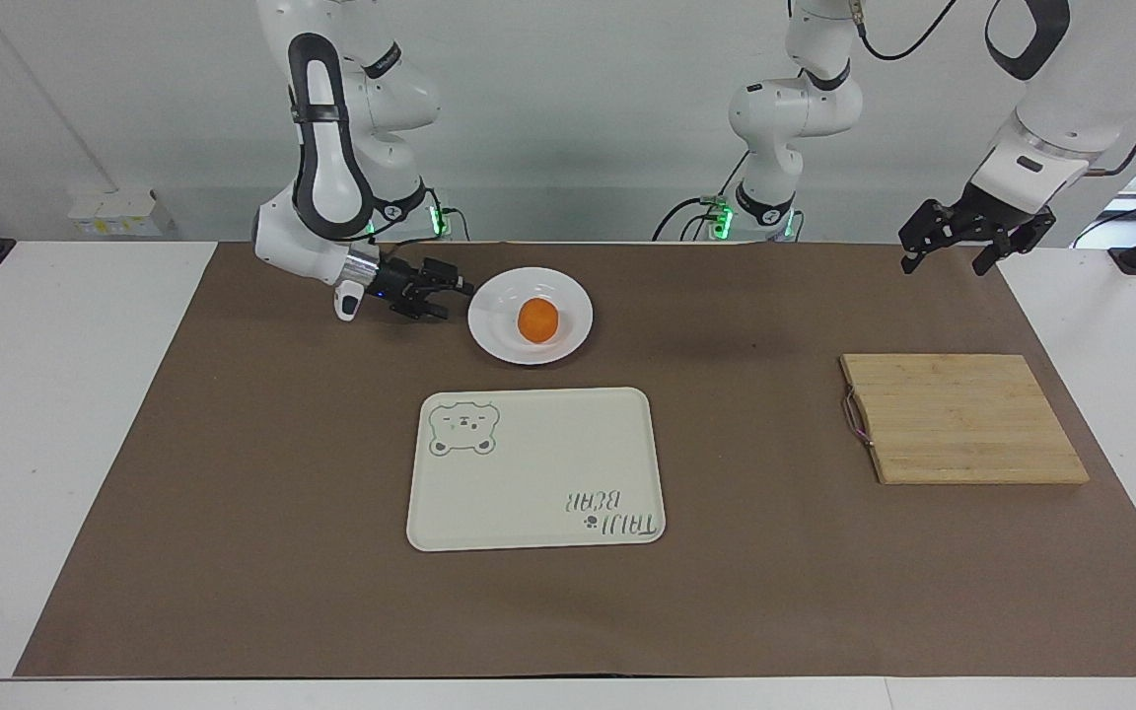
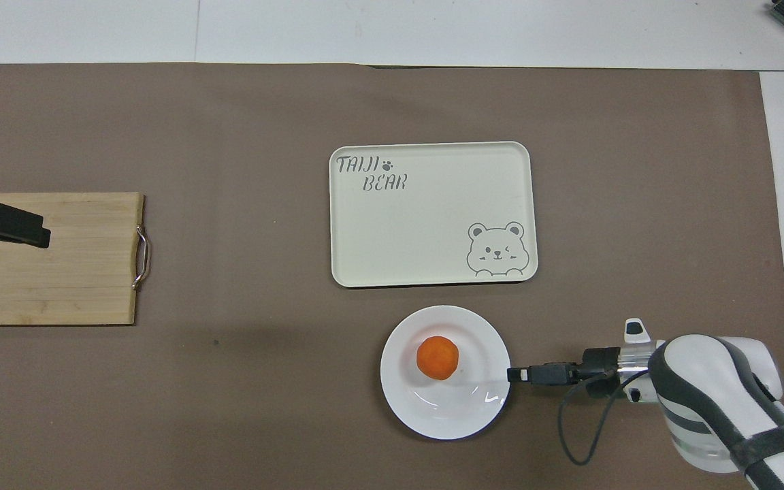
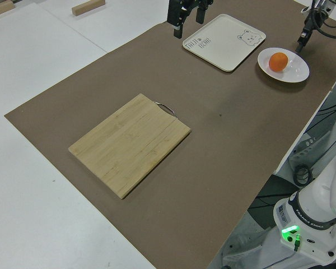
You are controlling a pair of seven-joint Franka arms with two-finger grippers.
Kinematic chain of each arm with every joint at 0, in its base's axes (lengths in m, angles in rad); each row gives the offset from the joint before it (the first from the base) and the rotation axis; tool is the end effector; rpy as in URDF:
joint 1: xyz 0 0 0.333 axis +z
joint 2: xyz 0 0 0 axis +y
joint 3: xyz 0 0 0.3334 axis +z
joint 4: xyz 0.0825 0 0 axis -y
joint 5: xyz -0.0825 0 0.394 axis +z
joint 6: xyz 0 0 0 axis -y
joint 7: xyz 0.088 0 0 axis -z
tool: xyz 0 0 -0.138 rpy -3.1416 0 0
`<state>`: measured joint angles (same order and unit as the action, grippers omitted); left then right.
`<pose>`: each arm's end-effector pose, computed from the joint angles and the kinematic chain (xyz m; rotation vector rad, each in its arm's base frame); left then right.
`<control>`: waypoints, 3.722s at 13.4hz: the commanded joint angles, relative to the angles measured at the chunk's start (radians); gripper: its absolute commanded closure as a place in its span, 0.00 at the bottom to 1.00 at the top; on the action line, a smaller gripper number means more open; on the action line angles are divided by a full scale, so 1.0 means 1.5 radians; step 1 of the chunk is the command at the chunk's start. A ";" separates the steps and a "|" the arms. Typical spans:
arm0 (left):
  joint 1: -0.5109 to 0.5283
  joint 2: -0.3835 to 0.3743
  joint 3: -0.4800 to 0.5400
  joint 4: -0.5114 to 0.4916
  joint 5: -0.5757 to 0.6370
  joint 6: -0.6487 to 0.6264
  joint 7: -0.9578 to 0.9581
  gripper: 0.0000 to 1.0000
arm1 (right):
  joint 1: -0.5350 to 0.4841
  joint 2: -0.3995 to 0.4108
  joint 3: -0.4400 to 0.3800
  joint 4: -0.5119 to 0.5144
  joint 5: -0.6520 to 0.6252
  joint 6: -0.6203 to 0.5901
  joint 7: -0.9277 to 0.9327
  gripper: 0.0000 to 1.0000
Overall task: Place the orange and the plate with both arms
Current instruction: 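Reach the right gripper to the plate rim nearest it and grasp, then slide the plate with the orange onto the tray with the right gripper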
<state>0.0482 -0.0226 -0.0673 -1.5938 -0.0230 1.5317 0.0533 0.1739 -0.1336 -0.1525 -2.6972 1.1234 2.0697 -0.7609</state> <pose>0.5513 -0.0142 0.6092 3.1168 -0.1135 -0.0611 0.3695 0.0814 0.2517 -2.2069 0.0509 0.1309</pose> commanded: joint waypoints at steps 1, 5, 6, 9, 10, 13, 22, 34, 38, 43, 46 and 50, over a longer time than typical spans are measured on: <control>0.007 -0.004 -0.005 0.006 0.009 -0.013 0.004 0.00 | 0.009 0.000 0.002 -0.014 0.030 0.018 -0.027 0.00; 0.007 -0.004 -0.005 0.006 0.009 -0.014 0.004 0.00 | 0.031 0.000 0.002 -0.035 0.072 0.029 -0.039 0.00; 0.007 -0.004 -0.005 0.006 0.009 -0.013 0.005 0.00 | 0.034 0.000 0.002 -0.038 0.076 0.029 -0.039 0.00; 0.007 -0.004 -0.005 0.006 0.009 -0.013 0.004 0.00 | 0.062 0.001 0.003 -0.047 0.110 0.055 -0.039 0.00; 0.007 -0.004 -0.005 0.006 0.009 -0.013 0.004 0.00 | 0.076 0.004 0.003 -0.047 0.132 0.058 -0.039 0.00; 0.007 -0.003 -0.005 0.006 0.009 -0.013 0.005 0.00 | 0.094 0.005 0.002 -0.048 0.147 0.075 -0.042 0.00; 0.007 -0.004 -0.005 0.006 0.009 -0.014 0.004 0.00 | 0.091 0.014 0.002 -0.043 0.146 0.077 -0.045 1.00; 0.007 -0.004 -0.005 0.006 0.009 -0.013 0.004 0.00 | 0.095 0.045 0.005 0.063 0.204 0.050 -0.023 1.00; 0.007 -0.004 -0.005 0.006 0.009 -0.014 0.004 0.00 | 0.095 0.099 0.005 0.157 0.191 0.051 0.053 1.00; 0.007 -0.003 -0.005 0.006 0.009 -0.014 0.004 0.00 | 0.098 0.233 0.006 0.365 0.119 0.061 0.207 1.00; 0.007 -0.004 -0.005 0.006 0.009 -0.014 0.004 0.00 | 0.088 0.301 0.005 0.459 0.125 0.059 0.216 1.00; 0.007 -0.004 -0.005 0.006 0.010 -0.013 0.004 0.00 | 0.071 0.321 0.002 0.469 0.105 0.060 0.211 1.00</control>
<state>0.0482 -0.0226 -0.0673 -1.5938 -0.0230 1.5316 0.0533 0.3065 0.3407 -0.1558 -2.0124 1.3123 2.1696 -0.4623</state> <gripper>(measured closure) 0.000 0.952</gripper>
